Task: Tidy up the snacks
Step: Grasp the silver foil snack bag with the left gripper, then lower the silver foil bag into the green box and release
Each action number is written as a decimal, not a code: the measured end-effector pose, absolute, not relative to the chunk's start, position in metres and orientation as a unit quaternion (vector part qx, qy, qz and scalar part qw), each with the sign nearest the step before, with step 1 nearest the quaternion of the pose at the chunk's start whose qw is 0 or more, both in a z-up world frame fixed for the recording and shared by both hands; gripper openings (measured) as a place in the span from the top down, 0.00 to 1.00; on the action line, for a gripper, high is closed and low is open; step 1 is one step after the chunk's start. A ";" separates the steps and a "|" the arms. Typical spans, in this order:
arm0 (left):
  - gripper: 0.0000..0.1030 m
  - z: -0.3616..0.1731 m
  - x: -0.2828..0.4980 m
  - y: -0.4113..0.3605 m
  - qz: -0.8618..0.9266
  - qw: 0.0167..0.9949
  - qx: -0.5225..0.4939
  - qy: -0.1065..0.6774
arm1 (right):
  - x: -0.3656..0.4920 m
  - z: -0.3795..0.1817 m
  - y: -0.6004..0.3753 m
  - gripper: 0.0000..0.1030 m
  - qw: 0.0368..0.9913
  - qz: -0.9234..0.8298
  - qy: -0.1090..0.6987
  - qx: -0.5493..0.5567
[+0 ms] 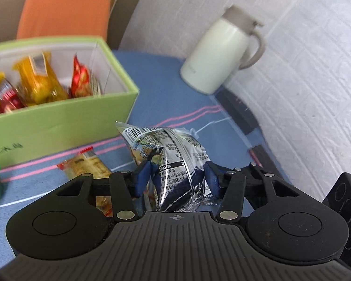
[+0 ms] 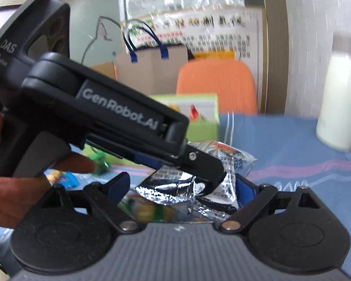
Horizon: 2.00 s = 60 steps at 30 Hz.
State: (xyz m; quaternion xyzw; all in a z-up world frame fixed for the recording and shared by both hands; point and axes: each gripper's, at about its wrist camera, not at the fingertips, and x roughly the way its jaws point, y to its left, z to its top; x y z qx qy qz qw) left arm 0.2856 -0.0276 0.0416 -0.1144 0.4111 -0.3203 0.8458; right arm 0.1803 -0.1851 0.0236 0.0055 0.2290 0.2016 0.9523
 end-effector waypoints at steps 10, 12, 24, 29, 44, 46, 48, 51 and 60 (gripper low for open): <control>0.63 0.030 0.183 0.083 -0.191 0.887 -0.133 0.400 | 0.122 -0.003 -0.079 0.09 0.904 0.334 0.266 0.012; 0.63 0.010 0.171 0.096 -0.171 0.882 -0.143 0.415 | 0.116 -0.020 -0.067 0.09 0.893 0.342 0.292 0.011; 0.32 -0.016 0.180 0.113 -0.178 0.875 -0.174 0.414 | 0.112 -0.032 -0.067 0.10 0.900 0.298 0.318 -0.001; 0.31 -0.023 0.189 0.116 -0.179 0.870 -0.170 0.427 | 0.128 -0.038 -0.063 0.10 0.893 0.302 0.334 0.011; 0.46 -0.029 0.193 0.113 -0.184 0.876 -0.142 0.424 | 0.136 -0.045 -0.050 0.11 0.893 0.318 0.318 -0.008; 0.60 -0.028 0.192 0.111 -0.178 0.876 -0.137 0.426 | 0.134 -0.041 -0.051 0.16 0.892 0.322 0.317 -0.013; 0.63 -0.019 0.189 0.109 -0.179 0.879 -0.139 0.420 | 0.129 -0.029 -0.055 0.17 0.899 0.321 0.298 -0.023; 0.63 0.006 0.193 0.104 -0.199 0.890 -0.138 0.386 | 0.137 -0.004 -0.067 0.17 0.911 0.316 0.264 -0.024; 0.62 0.080 0.322 0.062 -0.239 0.901 -0.126 0.341 | 0.262 0.054 -0.098 0.15 0.938 0.271 0.206 -0.071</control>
